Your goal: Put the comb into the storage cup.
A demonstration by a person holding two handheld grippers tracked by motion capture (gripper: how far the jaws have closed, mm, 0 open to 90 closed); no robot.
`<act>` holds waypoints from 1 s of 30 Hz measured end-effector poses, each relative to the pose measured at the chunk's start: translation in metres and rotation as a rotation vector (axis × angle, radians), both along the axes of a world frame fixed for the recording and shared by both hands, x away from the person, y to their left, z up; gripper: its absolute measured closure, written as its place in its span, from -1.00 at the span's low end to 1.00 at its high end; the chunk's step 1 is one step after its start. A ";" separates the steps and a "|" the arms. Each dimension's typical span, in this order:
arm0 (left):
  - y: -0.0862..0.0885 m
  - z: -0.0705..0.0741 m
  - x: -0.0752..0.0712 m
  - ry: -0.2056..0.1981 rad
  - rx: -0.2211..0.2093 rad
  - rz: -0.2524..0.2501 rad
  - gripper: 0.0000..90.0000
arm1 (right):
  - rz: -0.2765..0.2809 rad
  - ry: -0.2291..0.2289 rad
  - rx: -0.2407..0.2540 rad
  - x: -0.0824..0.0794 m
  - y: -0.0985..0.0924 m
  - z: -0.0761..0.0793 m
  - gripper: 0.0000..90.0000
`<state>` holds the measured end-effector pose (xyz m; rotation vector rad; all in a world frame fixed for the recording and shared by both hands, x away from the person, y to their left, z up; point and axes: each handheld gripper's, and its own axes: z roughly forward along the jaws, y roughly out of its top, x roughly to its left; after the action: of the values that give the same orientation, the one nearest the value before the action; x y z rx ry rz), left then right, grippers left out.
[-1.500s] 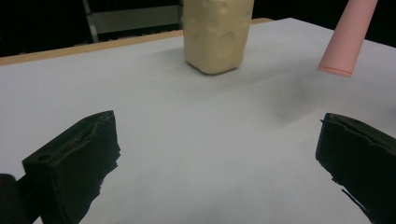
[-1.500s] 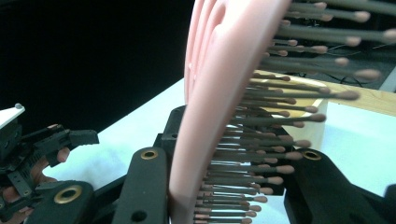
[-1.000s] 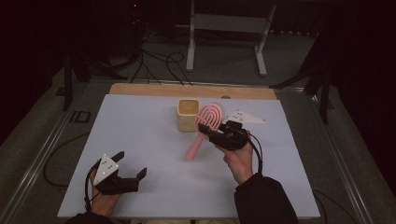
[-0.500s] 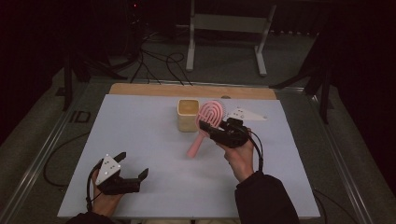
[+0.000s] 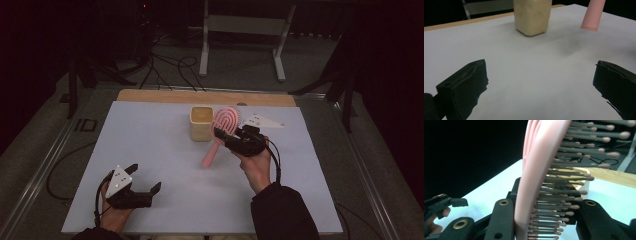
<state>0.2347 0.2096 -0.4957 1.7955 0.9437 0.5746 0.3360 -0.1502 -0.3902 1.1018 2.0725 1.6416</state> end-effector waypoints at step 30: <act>-0.001 0.000 0.001 0.002 0.002 -0.004 -1.00 | 0.005 0.011 0.062 0.014 0.001 0.007 0.41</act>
<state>0.2353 0.2090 -0.4962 1.7996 0.9417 0.5715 0.3500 -0.1492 -0.3827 1.1279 2.0456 1.7171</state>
